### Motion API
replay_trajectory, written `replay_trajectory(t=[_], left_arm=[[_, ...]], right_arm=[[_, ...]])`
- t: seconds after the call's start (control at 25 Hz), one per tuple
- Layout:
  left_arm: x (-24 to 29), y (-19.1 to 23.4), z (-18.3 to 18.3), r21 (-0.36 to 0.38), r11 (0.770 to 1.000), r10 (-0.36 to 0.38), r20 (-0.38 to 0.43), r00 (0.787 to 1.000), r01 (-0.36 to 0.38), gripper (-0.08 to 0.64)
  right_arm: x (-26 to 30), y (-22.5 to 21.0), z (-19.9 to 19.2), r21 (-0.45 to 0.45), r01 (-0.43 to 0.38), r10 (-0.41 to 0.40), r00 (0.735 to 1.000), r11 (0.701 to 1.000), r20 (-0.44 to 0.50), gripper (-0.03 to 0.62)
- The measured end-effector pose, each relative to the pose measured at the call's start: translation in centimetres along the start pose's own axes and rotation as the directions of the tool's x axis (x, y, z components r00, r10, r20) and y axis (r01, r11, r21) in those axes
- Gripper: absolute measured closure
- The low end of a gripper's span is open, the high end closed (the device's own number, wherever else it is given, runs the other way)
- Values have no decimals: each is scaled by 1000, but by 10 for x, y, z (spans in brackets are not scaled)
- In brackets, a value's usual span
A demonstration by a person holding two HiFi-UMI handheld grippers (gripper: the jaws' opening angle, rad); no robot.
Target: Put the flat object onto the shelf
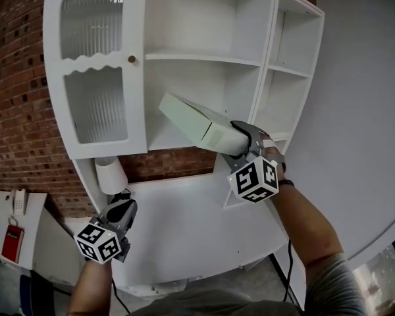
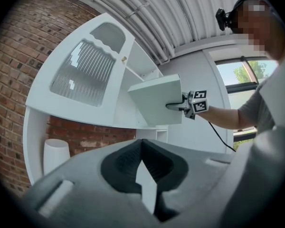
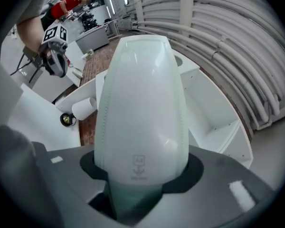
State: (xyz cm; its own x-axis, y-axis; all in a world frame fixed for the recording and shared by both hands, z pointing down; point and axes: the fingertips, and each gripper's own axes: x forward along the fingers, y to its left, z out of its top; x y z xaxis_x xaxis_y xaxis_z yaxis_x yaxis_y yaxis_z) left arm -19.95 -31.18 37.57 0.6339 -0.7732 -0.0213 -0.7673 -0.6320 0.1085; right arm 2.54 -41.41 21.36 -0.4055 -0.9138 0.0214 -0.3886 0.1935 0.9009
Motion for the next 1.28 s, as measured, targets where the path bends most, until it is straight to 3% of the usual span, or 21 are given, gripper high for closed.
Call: replay_trajectory(t=[0.32, 0.68, 1.28], left_arm=[[5, 19, -9, -9, 1000, 15, -11, 1000, -15, 560], [19, 31, -25, -44, 999, 13, -15, 1000, -14, 558], [33, 47, -40, -80, 997, 9, -40, 999, -13, 559]], right_arm=[[59, 43, -18, -210, -22, 2, 995, 977, -96, 313], [105, 86, -37, -427, -94, 22, 985, 900, -170, 307], [158, 115, -63, -369, -181, 101, 969, 912, -226, 271]])
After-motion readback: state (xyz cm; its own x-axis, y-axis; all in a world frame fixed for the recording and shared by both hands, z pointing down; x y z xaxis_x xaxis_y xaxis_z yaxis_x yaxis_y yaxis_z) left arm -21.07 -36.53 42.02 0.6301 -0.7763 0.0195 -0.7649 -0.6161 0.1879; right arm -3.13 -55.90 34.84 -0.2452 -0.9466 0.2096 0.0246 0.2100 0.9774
